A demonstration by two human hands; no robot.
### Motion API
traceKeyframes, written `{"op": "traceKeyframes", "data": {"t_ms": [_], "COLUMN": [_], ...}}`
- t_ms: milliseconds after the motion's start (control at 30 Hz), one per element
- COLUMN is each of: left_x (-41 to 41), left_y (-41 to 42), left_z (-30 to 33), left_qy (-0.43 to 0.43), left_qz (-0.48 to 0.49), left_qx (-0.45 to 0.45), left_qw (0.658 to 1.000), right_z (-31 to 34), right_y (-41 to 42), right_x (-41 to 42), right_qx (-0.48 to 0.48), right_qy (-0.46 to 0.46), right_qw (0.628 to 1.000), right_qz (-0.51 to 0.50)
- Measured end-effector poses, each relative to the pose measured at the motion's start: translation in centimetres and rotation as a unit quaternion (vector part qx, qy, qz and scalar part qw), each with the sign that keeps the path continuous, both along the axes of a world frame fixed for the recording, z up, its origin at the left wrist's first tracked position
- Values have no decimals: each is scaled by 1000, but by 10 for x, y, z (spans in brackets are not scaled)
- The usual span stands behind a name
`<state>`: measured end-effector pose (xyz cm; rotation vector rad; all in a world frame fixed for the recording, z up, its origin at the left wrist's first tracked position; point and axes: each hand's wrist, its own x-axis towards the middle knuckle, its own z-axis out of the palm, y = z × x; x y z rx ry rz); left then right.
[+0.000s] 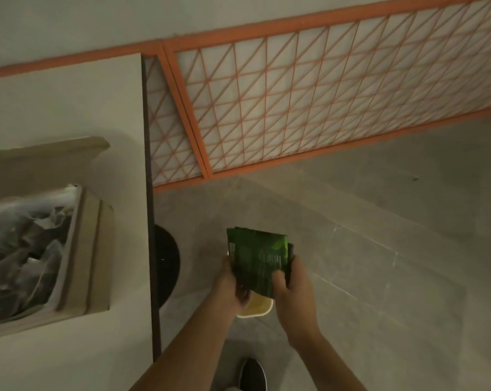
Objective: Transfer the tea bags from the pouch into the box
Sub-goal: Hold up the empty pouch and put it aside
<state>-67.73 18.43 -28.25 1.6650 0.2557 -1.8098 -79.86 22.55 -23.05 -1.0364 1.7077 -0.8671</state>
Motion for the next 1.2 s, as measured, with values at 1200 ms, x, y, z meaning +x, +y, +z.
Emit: {"op": "traceKeyframes", "data": {"t_ms": [1200], "left_x": [9], "left_y": [-11], "left_z": [-3], "left_qy": [-401], "left_qz": [-391], "left_qx": [-198], "left_qw": [804], "right_z": [-88], "right_y": [-17], "right_x": [0], "right_qx": [115], "right_qy": [68], "right_qw": [980], "right_qz": [150]}}
